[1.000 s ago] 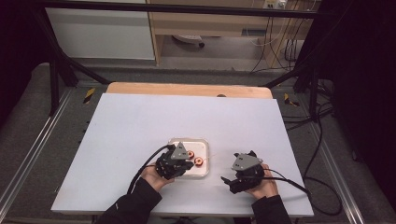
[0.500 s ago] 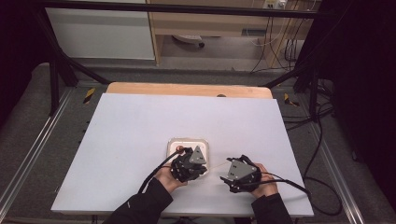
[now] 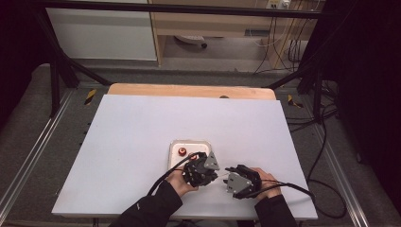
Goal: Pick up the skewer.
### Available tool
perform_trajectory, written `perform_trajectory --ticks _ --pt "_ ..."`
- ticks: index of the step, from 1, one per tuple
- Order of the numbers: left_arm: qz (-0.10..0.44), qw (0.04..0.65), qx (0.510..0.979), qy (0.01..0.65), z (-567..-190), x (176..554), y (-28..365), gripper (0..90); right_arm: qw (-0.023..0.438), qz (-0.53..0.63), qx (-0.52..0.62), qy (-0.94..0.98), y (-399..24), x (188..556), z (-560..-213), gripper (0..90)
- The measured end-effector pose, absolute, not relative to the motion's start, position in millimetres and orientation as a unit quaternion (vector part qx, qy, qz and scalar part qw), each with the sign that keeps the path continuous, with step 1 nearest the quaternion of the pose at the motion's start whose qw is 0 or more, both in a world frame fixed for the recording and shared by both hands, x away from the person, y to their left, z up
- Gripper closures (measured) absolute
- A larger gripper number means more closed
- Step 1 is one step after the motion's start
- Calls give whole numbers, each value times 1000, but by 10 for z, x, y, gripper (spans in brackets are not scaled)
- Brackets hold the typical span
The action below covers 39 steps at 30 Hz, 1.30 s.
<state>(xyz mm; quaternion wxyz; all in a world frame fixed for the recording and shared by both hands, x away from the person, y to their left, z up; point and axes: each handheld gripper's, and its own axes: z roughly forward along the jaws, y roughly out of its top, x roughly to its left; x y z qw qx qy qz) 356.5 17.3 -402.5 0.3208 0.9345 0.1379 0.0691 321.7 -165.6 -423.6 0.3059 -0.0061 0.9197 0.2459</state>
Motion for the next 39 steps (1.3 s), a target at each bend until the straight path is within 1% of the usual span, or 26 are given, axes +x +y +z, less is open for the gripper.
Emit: perform_trajectory --ticks 1,3,4,6,9,11,12,13,15,17,18,20,23,29,30,31,32,33,39 --pt "68 320 935 137 -4023 3562 159 885 311 236 -23 920 -1639 3211 -4254 622" --pt "66 319 936 135 -4024 3556 141 885 308 234 -26 922 -1634 3204 -4257 632" --pt "65 317 937 134 -4023 3554 133 885 315 229 -40 920 -1624 3208 -4271 655" --pt "65 315 938 131 -4023 3550 118 886 310 225 -44 923 -1620 3192 -4283 678" --pt "62 312 939 127 -4026 3543 100 885 316 220 -57 921 -1616 3194 -4295 703" --pt "61 312 939 127 -4031 3538 90 885 316 215 -64 922 -1617 3191 -4300 733" --pt "60 313 939 127 -4035 3535 85 885 315 211 -71 923 -1619 3186 -4304 766" --pt "59 314 939 127 -4040 3533 81 885 315 211 -71 923 -1619 3186 -4304 766" --pt "59 311 940 125 -4042 3527 74 885 315 204 -85 923 -1622 3190 -4309 815" --pt "57 310 941 123 -4047 3523 71 885 312 202 -85 924 -1621 3184 -4313 824" --pt "57 311 941 123 -4051 3520 70 885 313 196 -93 925 -1621 3186 -4324 853" --pt "56 311 941 123 -4053 3518 71 885 316 191 -104 924 -1622 3191 -4324 870" --pt "54 311 941 124 -4051 3522 75 885 316 184 -115 924 -1622 3185 -4329 882" --pt "47 314 939 129 -4034 3550 101 871 331 175 -128 919 -1622 3175 -4301 886" --pt "39 300 943 139 -4025 3573 110 839 333 170 -127 919 -1617 3168 -4298 886" --pt "39 300 943 139 -4025 3573 110 813 340 159 -133 917 -1607 3168 -4292 886" --pt "32 285 947 144 -4018 3602 135 807 344 152 -136 916 -1596 3167 -4293 886" --pt "32 285 947 144 -4018 3602 135 795 347 147 -141 915 -1585 3169 -4292 886" --pt "11 254 953 163 -4002 3678 210 791 357 131 -150 912 -1524 3184 -4283 886"
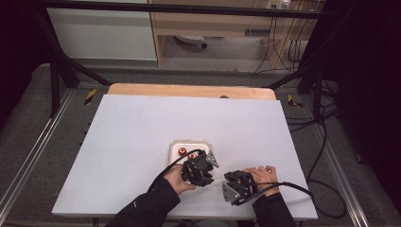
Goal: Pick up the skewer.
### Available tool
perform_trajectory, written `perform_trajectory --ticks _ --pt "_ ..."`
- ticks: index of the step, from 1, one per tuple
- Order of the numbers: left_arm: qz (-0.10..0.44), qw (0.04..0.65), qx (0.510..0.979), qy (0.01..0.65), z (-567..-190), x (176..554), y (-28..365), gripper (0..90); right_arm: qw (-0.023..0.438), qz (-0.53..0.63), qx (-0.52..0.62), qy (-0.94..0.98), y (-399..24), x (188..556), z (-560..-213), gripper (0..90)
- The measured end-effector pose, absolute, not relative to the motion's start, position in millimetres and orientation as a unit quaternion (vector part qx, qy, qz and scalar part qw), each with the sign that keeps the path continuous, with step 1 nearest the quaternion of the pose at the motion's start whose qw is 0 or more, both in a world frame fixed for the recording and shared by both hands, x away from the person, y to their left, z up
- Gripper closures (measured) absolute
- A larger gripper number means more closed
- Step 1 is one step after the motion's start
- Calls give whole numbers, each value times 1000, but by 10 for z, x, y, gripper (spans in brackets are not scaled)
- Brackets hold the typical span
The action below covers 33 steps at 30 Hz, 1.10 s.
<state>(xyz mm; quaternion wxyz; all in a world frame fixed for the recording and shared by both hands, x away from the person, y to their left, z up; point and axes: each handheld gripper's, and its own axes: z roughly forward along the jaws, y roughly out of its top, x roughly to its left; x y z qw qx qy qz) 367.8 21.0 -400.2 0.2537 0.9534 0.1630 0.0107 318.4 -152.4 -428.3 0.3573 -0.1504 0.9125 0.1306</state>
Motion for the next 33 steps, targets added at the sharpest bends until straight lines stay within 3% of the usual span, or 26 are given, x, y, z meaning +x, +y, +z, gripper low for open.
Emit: perform_trajectory --ticks 9,20,26,33 --pt "14 219 963 159 -4076 3677 125 871 369 103 -178 907 -1413 3191 -4270 886" --pt "27 211 965 155 -4072 3642 87 887 370 102 -171 908 -1423 3168 -4278 854" --pt "42 224 961 156 -4029 3613 219 886 361 177 -76 913 -1523 3237 -4217 573" --pt "59 243 953 173 -4017 3591 487 886 300 268 54 914 -1716 3336 -4133 425"
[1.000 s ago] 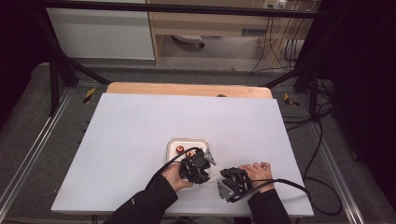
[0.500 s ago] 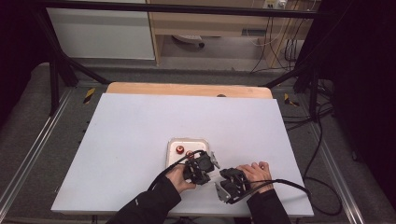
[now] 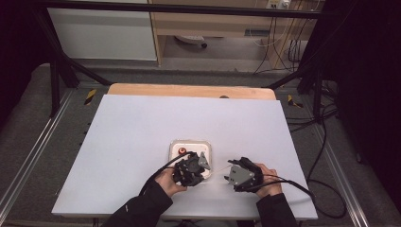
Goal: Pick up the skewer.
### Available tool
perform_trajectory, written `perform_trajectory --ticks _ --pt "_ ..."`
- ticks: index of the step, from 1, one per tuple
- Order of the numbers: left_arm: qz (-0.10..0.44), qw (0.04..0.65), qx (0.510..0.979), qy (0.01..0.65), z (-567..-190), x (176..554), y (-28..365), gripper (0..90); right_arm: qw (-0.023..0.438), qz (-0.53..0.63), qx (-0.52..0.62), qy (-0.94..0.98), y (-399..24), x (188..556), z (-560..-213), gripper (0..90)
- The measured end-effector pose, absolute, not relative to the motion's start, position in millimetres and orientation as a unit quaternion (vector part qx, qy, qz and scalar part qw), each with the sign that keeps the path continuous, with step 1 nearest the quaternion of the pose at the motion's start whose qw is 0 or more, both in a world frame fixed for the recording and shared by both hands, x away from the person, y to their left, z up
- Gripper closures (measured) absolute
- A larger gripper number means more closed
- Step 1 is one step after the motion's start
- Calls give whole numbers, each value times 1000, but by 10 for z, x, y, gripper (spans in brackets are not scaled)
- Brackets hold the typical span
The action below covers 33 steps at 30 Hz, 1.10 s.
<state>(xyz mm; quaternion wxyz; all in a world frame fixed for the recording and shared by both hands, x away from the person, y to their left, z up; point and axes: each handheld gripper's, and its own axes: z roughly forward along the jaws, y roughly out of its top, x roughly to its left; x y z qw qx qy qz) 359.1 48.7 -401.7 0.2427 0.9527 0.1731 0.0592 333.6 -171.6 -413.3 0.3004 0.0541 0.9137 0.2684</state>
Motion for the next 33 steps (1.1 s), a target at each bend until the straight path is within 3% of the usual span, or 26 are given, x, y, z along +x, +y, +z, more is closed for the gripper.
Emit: perform_trajectory --ticks 4,14,18,23,33 --pt "67 259 945 188 -4023 3585 689 885 250 306 159 905 -1856 3426 -4103 294" --pt "96 307 919 226 -4012 3488 1139 885 215 328 261 882 -1898 3498 -4108 144" --pt "104 327 908 241 -4035 3442 1310 885 167 334 291 881 -1897 3553 -4089 131" --pt "106 342 898 256 -4078 3405 1493 884 171 344 314 868 -1879 3572 -4086 79" --pt "111 376 876 282 -4174 3361 1753 884 136 362 318 865 -1743 3659 -4039 63"
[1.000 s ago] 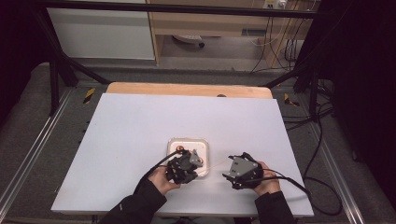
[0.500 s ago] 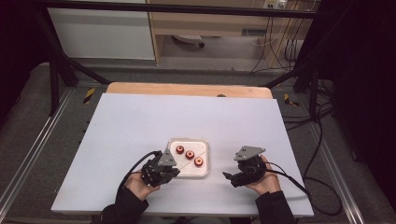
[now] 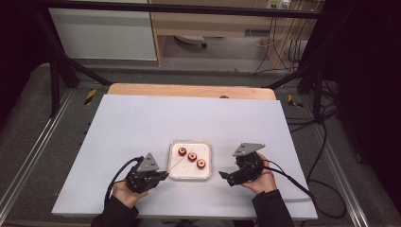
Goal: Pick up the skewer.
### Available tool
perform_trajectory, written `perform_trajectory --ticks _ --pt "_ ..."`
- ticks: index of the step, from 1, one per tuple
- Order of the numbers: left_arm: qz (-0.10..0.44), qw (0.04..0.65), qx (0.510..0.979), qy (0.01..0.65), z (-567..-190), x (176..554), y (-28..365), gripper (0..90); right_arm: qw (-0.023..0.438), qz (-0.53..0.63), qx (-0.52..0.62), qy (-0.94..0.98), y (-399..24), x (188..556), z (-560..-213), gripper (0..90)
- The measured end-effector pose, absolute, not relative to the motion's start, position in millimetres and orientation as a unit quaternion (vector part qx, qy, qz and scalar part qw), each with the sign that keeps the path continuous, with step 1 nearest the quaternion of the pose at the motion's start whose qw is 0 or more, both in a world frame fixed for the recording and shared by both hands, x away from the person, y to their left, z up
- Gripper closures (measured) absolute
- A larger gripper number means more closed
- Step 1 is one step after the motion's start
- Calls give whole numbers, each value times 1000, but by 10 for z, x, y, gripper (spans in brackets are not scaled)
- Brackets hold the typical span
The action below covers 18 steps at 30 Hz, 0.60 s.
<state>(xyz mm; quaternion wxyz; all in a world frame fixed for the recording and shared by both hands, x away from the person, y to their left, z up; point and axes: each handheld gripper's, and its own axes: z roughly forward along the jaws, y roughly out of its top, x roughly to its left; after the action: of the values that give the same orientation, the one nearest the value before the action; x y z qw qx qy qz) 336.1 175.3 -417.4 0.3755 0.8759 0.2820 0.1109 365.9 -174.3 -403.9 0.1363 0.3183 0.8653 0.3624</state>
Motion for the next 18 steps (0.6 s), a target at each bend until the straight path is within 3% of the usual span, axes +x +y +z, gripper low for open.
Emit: perform_trajectory --ticks 18 --pt "111 400 861 292 -4229 3322 1892 884 100 341 331 874 -1244 3908 -3952 39"
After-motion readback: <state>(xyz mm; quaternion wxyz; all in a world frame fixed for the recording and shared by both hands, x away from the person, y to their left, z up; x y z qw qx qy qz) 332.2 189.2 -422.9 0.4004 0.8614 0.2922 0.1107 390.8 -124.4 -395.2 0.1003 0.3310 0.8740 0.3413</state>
